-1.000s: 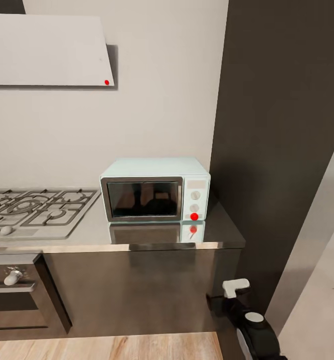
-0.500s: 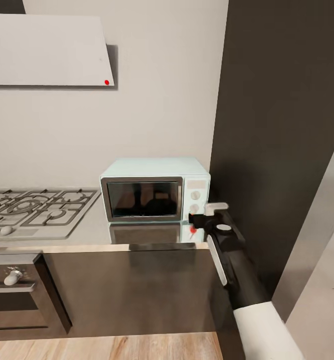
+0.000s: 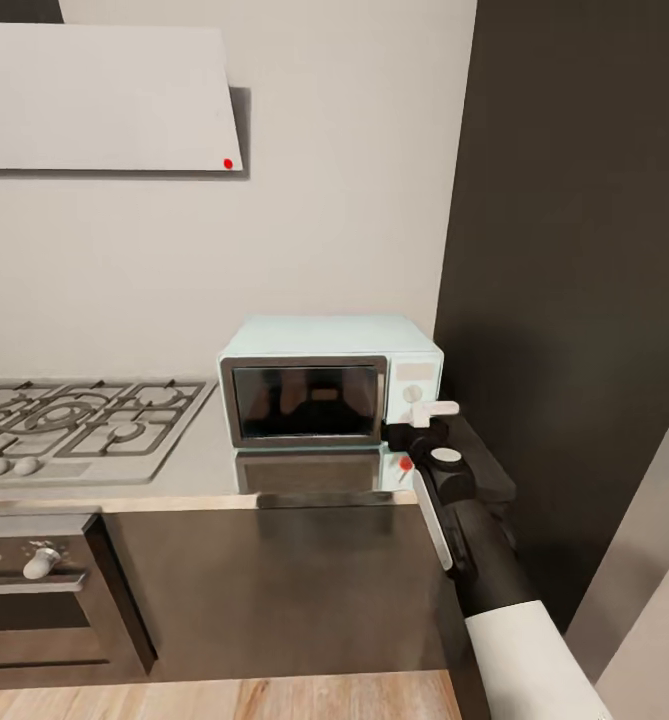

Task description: In the kitchen, take the popcorn bag from the countertop, put it into the microwave, and heat it until the popcorn is cooked so the cooked popcorn ends up inside the bag.

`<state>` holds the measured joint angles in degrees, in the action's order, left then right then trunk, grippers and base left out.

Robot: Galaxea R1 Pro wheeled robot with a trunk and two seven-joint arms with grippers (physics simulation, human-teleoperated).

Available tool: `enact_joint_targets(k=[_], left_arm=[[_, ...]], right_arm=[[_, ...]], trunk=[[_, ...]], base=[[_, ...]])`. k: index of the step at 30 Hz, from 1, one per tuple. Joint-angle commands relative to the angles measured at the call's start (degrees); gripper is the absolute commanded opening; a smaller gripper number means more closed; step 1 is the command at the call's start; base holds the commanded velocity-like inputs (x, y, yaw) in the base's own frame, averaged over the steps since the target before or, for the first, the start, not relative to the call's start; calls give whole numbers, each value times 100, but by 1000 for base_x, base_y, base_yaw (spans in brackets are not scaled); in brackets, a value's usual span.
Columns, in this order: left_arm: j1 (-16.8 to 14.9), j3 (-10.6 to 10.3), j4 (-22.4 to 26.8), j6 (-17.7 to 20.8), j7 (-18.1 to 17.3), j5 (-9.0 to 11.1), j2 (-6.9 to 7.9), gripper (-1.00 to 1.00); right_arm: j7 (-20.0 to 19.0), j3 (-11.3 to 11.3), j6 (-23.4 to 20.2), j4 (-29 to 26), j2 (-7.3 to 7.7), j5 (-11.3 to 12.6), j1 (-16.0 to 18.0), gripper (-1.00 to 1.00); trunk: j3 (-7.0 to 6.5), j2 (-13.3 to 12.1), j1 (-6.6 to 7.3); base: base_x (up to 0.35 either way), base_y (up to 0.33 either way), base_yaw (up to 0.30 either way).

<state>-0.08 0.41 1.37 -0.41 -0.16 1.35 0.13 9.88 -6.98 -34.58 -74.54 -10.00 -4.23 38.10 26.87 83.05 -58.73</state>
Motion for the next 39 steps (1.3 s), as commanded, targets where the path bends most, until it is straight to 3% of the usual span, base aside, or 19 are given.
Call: enact_joint_targets(k=[1,39], left_arm=[[-1,13,3,-14,-2,14,3,100],[-1,21,3,-21,-2,14,-4,100]], right_arm=[[28,-40,-71,28,0,-56,4,100],[32,-40,-89,36,0,-61,4,100]], trunk=[[6,3,0],[6,3,0]], base=[[0,0,0],[18,49,0]])
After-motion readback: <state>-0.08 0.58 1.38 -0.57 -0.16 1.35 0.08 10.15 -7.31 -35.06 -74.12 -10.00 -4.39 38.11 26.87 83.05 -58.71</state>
